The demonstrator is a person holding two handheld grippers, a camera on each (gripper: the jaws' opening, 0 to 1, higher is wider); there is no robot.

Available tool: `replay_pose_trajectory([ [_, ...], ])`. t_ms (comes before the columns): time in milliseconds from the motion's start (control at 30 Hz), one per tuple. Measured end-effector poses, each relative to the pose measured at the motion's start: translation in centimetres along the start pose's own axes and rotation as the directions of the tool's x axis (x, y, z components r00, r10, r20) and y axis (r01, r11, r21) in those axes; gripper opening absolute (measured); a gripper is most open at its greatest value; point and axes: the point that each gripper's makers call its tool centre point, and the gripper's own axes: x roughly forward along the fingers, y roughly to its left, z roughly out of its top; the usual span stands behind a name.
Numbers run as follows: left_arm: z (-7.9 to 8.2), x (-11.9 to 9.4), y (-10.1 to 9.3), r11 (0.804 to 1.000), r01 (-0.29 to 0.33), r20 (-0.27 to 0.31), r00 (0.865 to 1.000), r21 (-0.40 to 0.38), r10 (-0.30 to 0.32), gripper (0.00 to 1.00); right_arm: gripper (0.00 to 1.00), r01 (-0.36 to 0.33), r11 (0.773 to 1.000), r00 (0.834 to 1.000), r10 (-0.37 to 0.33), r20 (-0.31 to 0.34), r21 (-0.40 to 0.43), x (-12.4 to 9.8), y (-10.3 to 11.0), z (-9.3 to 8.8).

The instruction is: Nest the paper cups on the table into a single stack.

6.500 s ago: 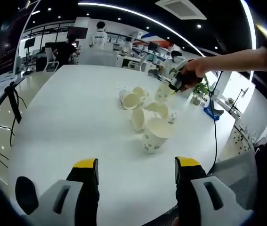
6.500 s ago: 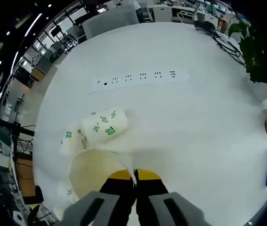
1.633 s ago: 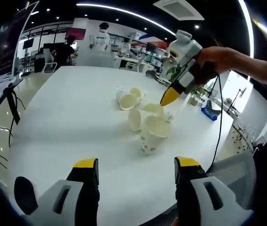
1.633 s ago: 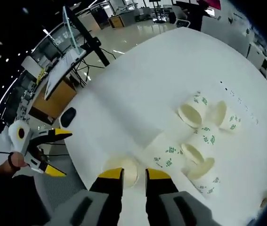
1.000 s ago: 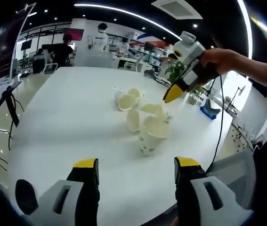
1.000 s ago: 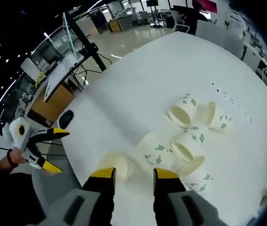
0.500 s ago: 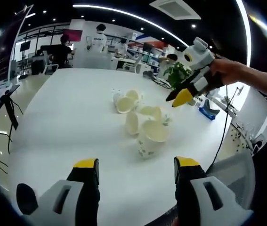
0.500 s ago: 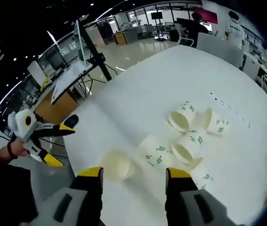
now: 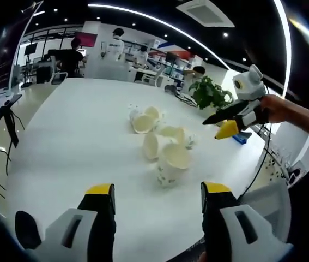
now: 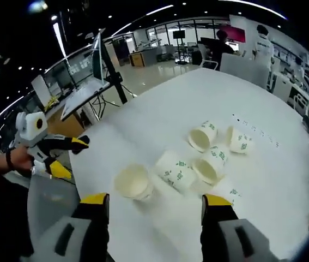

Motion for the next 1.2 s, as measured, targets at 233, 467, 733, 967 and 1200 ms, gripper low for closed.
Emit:
replay_pose_trajectory([
  [233, 1.2, 0.1, -0.5, 1.0, 0.011, 0.01, 1.0, -0.001, -0.011, 0.62, 0.74, 0.028, 1.0, 0.998, -0.028, 0.051, -0.006, -0.6, 0.6, -1.3],
  [467, 2.3, 0.6, -0.6, 1.0, 0.024, 0.019, 1.0, 0.0, -0.024, 0.61, 0.75, 0.051, 0.998, 0.994, -0.055, 0.099, 0.039, -0.9, 0.7, -2.3],
  [733, 3.7, 2.1, -0.7, 0.999, 0.05, 0.034, 0.998, -0.002, -0.05, 0.61, 0.77, 0.07, 0.996, 0.989, -0.076, 0.13, 0.053, -1.3, 0.7, -3.2],
  [967, 5.1, 3.6, -1.4, 0.997, 0.079, 0.049, 0.996, -0.012, -0.079, 0.6, 0.78, 0.083, 0.995, 0.984, -0.092, 0.154, 0.059, -1.7, 0.6, -3.8],
  [1200, 6.7, 5.6, -1.6, 0.994, 0.108, 0.057, 0.993, -0.015, -0.107, 0.61, 0.78, 0.101, 0.993, 0.978, -0.111, 0.176, 0.069, -2.0, 0.8, -4.0],
])
